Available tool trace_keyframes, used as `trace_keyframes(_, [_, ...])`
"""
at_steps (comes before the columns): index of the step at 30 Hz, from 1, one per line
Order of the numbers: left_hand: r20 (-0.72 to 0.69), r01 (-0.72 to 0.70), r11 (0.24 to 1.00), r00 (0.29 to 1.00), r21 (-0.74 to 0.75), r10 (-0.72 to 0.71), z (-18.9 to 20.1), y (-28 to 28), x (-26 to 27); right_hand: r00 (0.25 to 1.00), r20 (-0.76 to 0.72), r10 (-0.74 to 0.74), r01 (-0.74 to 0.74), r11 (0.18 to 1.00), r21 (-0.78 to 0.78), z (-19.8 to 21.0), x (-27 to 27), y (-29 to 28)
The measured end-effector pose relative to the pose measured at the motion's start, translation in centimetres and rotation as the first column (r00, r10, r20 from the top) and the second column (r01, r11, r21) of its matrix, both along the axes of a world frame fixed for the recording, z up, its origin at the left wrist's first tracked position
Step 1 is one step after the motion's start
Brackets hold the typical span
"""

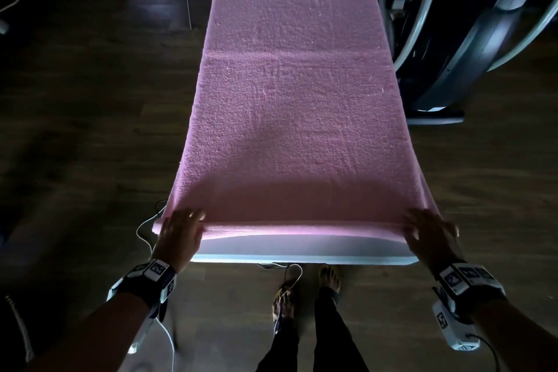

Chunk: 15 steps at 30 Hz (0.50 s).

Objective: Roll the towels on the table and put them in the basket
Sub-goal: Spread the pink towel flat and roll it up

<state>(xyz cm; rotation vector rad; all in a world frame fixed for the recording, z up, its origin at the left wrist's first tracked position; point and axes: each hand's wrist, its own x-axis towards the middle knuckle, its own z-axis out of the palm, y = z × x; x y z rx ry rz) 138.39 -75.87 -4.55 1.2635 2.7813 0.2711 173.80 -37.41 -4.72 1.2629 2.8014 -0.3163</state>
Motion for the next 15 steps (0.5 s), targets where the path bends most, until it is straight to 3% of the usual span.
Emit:
trace_keyframes(4, [-0.034,0.031,0.995,0.999,0.092,-0.028,-0.2,0.4,0.7,0.994,-0.095,0.055,-0.051,0.998,0.040,0.2,-1.1,-0.8])
trace_keyframes(9, [0.081,0.017,0.999,0.997,-0.029,-0.015,-1.4,0.0,1.4,0.995,-0.040,0.094,-0.097,0.993,-0.070,-0.1,-0.9,-1.3])
trace_keyframes(15, [0.040,0.028,0.999,0.999,0.026,-0.029,-0.3,0.8,0.8,0.989,-0.106,0.106,-0.109,0.994,-0.016,-0.3,-0.8,-0.5])
